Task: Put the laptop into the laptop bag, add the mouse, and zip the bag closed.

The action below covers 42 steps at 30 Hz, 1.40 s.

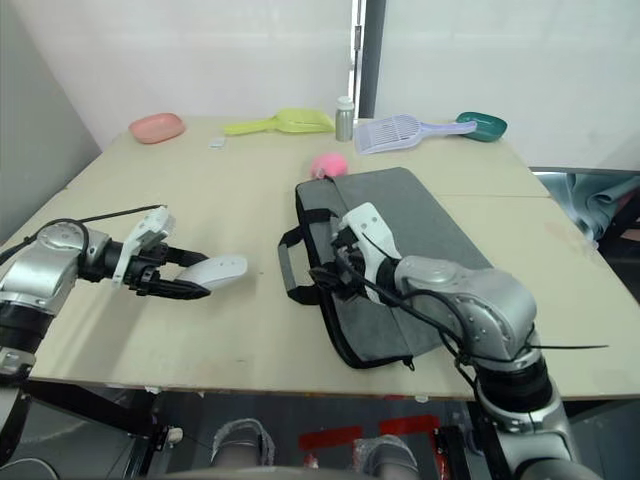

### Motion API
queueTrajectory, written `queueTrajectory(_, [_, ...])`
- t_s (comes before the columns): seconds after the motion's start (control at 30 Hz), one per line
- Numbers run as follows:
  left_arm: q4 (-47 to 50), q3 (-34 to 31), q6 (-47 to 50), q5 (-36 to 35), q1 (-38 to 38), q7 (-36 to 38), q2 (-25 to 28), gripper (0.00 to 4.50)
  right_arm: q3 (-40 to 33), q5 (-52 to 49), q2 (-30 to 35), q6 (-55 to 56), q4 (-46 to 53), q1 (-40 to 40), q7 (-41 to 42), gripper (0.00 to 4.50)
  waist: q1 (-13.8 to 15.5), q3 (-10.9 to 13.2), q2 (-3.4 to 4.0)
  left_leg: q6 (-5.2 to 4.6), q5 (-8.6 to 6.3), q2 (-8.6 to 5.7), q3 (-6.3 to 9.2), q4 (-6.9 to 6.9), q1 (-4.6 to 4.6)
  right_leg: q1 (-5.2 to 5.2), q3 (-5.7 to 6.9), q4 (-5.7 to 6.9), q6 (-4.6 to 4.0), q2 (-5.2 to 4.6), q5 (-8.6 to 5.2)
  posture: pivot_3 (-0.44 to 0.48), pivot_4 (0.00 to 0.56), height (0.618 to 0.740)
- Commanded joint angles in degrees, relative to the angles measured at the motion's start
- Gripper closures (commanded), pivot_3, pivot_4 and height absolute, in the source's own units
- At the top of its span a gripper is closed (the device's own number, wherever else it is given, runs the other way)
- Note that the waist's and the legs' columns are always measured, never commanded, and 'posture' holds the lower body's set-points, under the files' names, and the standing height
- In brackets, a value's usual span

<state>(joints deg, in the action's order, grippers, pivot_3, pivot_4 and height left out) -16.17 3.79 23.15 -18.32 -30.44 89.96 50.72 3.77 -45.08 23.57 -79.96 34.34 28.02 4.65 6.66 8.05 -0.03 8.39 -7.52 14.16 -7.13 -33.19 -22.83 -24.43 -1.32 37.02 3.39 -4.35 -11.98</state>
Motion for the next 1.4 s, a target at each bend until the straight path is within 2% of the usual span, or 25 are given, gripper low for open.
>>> queueTrajectory(0.03, [2.0, 0.35, -2.58, -0.72, -0.19, 2.54, 1.61, 1.63, 3.58, 4.17, -0.21, 2.39, -0.43, -0.49, -0.4, 0.0, -0.06, 0.0, 0.0, 0.01, 0.01, 0.0, 0.0, 0.02, 0.0, -0.01, 0.0, 0.0, 0.01, 0.0, 0.0, 0.0, 0.15, 0.74])
queueTrajectory(0.23, [2.16, 1.17, -4.96, -1.89, -0.17, 2.54, 2.63, 1.63, 9.46, 10.92, 1.28, 6.19, -2.87, -1.12, 1.27, 0.0, -0.32, 0.0, -0.01, 0.03, 0.01, -0.01, -0.02, 0.08, -0.04, -0.03, 0.01, -0.08, 0.03, 0.0, -0.01, 0.0, 0.15, 0.74])
queueTrajectory(0.47, [0.64, 1.34, -9.07, -1.82, -0.71, 2.52, 2.86, 1.63, 13.61, 16.95, 4.28, 11.05, -3.84, -2.22, 5.02, 2.23, -0.65, 0.0, -0.01, 0.03, 0.01, -0.01, -0.03, 0.07, -0.01, -0.03, -0.02, -0.04, 0.05, 0.01, -0.01, 0.0, 0.15, 0.74])
queueTrajectory(0.7, [0.02, 1.63, -9.42, -1.86, -2.02, 2.46, 1.48, 1.63, 8.9, 15.03, 0.01, 10.6, -3.17, -4.15, 7.72, 4.47, -0.69, -0.01, -0.02, 0.03, 0.01, -0.01, -0.04, 0.05, 0.0, -0.03, -0.04, -0.02, 0.04, 0.01, -0.01, 0.0, 0.15, 0.74])
queueTrajectory(0.9, [-1.61, 2.82, -11.15, -0.39, -2.82, 2.04, -0.39, 1.63, -3.09, 8.63, -8.23, 5.65, -1.95, -0.99, 7.4, 4.47, -1.02, -0.01, -0.02, 0.03, 0.01, 0.0, -0.05, 0.06, 0.0, -0.05, -0.05, 0.0, 0.03, 0.02, -0.01, 0.0, 0.15, 0.74])
queueTrajectory(1.03, [-2.4, 4.14, -11.65, 0.51, -4.26, 0.87, -3.03, 1.63, -12.61, 1.73, -9.77, 4.39, -0.82, 4.7, 9.36, 4.47, -1.04, 0.0, 0.0, 0.03, 0.01, 0.0, -0.06, 0.03, -0.04, -0.11, -0.06, 0.05, 0.03, 0.02, 0.0, 0.0, 0.15, 0.74])
queueTrajectory(1.17, [-4.75, 5.44, -13.23, 3.24, -6.48, -2.22, -6.95, 1.63, -18.71, -3.82, -6.11, 4.19, 0.02, 7.51, 12.15, 4.47, -0.45, 0.0, 0.0, 0.03, 0.01, -0.01, -0.07, 0.05, -0.03, -0.1, -0.06, 0.03, 0.03, 0.02, 0.0, 0.0, 0.15, 0.74])
queueTrajectory(1.4, [-14.64, 5.58, -15.64, 8.3, -15.06, -11.74, -15.36, 1.63, -20.23, -10.06, 1.92, 7.49, 3.22, 4.91, 18.0, 4.47, 0.5, 0.0, -0.01, 0.01, 0.02, -0.02, -0.06, 0.05, -0.1, -0.1, -0.04, -0.03, 0.04, 0.02, 0.0, 0.0, 0.15, 0.74])
